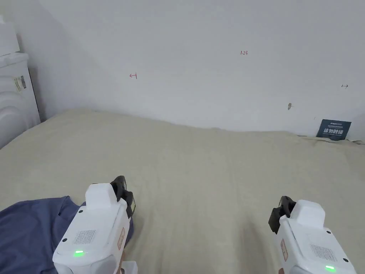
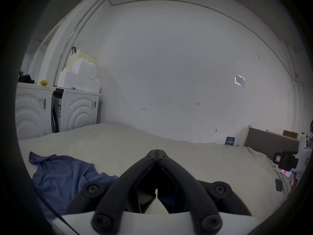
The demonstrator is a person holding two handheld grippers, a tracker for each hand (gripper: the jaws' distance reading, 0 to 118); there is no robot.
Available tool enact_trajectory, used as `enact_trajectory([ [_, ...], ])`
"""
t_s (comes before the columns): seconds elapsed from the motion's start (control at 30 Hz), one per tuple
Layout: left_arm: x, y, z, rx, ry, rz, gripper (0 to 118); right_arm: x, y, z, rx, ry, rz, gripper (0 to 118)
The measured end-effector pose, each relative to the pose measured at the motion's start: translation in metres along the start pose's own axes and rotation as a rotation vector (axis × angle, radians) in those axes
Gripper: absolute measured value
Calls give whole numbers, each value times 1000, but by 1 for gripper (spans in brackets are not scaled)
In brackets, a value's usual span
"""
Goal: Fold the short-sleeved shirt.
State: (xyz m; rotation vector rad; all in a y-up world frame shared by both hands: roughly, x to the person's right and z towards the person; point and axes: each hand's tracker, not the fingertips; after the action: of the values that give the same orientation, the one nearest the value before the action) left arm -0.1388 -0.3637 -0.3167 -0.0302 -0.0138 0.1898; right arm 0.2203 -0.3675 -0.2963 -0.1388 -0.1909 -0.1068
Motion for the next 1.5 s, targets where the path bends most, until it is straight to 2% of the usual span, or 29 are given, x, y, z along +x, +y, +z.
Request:
enact_trajectory([
  [0.17,-2,6,5,1,-13,-72,0,-6,-2,1,14,-10,50,1],
  [0.37,-13,11,15,-11,1,-147,0,-20,1,3,4,12,170,1],
  [0.53,-42,18,32,-25,75,-158,0,-47,2,4,21,92,209,1],
  [0.73,-103,18,62,-54,197,-154,0,-105,-4,1,17,247,243,1],
  [1.03,-195,-11,91,-343,313,-96,0,-192,-33,-6,-48,410,287,1],
  [1.17,-184,-13,92,-482,290,-21,0,-215,-48,-10,-86,460,309,1],
  [1.23,-168,-7,42,-565,286,34,3,-223,-54,-11,-99,477,325,1],
  [1.27,-166,-7,41,-601,281,57,15,-226,-54,-8,-104,483,331,1],
  [1.3,-163,-8,39,-632,280,67,31,-228,-56,-7,-107,486,335,1],
  [1.37,-161,-11,42,-730,254,77,84,-231,-59,-8,-112,490,345,1],
  [1.4,-160,-12,43,-757,243,71,97,-232,-57,-3,-112,490,353,1],
  [1.43,-159,-13,44,-773,217,56,101,-233,-58,-3,-112,489,362,1],
  [1.47,-209,-51,5,-770,195,24,101,-233,-59,-5,-115,490,374,1],
  [1.5,-215,-57,-1,-788,204,-12,101,-233,-61,-6,-120,488,382,1],
])
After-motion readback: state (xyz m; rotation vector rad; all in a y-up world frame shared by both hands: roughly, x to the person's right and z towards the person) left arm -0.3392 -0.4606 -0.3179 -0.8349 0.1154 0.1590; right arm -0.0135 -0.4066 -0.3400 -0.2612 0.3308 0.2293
